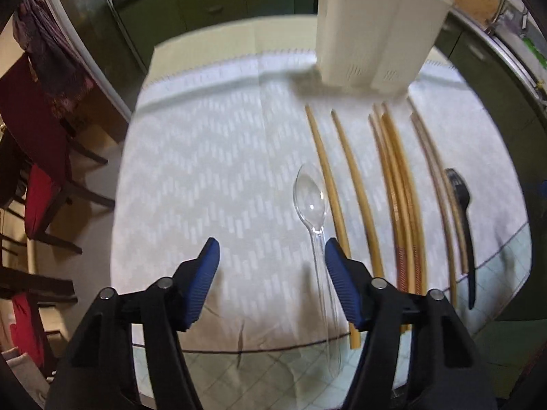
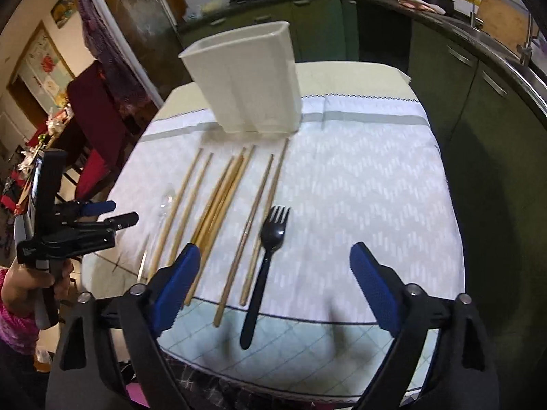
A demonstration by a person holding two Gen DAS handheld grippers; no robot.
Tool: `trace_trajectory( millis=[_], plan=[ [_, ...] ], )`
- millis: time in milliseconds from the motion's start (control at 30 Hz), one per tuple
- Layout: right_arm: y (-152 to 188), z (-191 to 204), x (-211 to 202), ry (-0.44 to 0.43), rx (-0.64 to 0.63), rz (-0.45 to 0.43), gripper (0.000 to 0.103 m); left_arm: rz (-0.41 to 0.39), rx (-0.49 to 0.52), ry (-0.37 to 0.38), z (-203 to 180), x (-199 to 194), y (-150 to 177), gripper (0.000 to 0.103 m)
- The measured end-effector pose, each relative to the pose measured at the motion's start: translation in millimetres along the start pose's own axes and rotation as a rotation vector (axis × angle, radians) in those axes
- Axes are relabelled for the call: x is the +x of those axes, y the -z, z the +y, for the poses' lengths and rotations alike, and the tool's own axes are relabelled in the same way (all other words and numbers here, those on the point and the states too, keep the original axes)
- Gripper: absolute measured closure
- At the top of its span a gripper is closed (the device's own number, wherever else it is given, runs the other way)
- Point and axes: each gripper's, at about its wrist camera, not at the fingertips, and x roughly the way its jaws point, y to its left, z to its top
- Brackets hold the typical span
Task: Organize utensils
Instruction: 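Lower the left gripper onto the clear plastic spoon handle and close, then grasp the black plastic fork with the right gripper while the left gripper lifts the spoon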
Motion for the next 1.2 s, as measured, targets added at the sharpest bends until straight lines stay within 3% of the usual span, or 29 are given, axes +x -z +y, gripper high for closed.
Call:
trace_trajectory(
  millis=[167, 333, 467, 800, 1133, 1200],
  plan=[
    [-5.6, -0.9, 10.8, 0.023, -0.010, 0.022, 0.022, 0.043, -0.015, -0.017, -3.7, 15.9, -4.9, 0.049],
    [-9.6, -0.4, 16.8, 0.006, -0.014, 0.029, 0.022, 0.080, -0.034, 0.042, -9.8, 23.8, -7.8, 0.049],
    [-12.1, -0.4, 19.8, 0.004, -0.019, 0.038, 0.022, 0.091, -0.020, 0.033, -19.4, 28.4, -10.2, 0.050],
    [-15.5, 1.5, 24.6, 0.020, -0.041, 0.064, 0.017, 0.114, -0.018, 0.063, -30.0, 31.6, -15.6, 0.090],
    [-26.0, 10.0, 43.9, 0.029, -0.077, 0.142, 0.017, 0.104, -0.024, 0.105, -9.2, 39.7, -30.9, 0.093],
    [-30.3, 10.9, 54.7, 0.027, -0.072, 0.178, 0.022, 0.091, -0.027, 0.110, -3.2, 38.4, -34.5, 0.093]
  ],
)
